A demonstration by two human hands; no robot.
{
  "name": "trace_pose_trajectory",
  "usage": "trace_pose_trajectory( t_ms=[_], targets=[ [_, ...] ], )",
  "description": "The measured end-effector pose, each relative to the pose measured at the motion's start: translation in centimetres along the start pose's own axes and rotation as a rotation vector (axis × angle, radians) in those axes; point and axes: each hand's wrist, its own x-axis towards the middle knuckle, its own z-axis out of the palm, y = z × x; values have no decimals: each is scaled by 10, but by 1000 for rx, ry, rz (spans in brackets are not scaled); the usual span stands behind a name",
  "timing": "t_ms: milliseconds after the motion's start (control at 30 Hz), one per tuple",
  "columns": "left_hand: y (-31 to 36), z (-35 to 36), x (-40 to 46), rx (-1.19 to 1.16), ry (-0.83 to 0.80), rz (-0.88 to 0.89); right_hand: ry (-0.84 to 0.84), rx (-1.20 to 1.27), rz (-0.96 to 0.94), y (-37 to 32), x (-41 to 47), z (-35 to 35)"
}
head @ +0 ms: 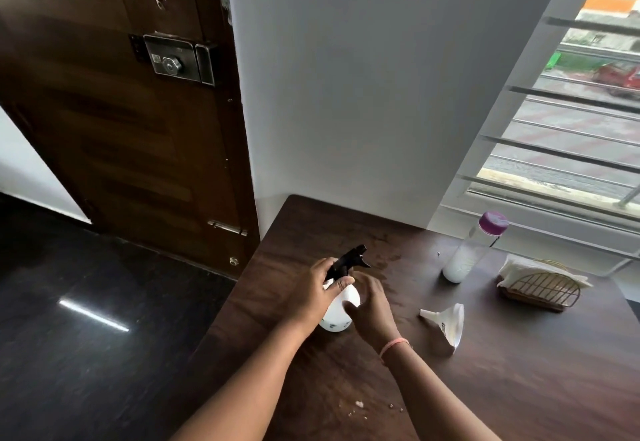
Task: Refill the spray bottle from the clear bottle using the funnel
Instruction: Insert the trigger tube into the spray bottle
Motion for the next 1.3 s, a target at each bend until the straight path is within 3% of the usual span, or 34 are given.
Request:
trace_pose_trajectory(
  t_ms=[67, 133, 200, 267, 367, 433, 567, 867, 967, 1100, 1200, 1300],
  targets=[
    [-3, 0, 5, -22, 14, 6, 240, 165, 17, -11, -5, -8],
    [-4, 1, 6, -45, 21, 16, 357, 199, -216, -26, -10, -22],
    [-8, 2, 6, -91, 4, 14, 278, 36, -495, -48, -8, -39],
    [-12, 2, 8, -145, -39, -6, 83, -319, -629, -71, 2, -51],
    [-13, -4, 10, -51, -138, -41, -199, -703, -564, -83, 16, -53],
    [-18, -7, 6, 100, -207, -51, -183, -727, -485, -85, 15, -54],
    [-28, -3, -2, 112, -215, -127, -147, -689, -423, -81, 10, -58],
    [-21, 43, -16, 203, 200, -259, 17, -809, -345, -79, 4, -46],
    [-18, 42, -1, 267, 79, -224, 66, -834, -350, -79, 3, -46],
    [-24, 15, 17, 404, -345, -212, -65, -794, -317, -78, 8, -52],
    [-18, 4, 22, 359, -587, -152, -158, -811, -338, -76, 12, -56],
    [-24, 9, 17, 311, -529, -130, -145, -827, -311, -70, 14, -57]
  ],
)
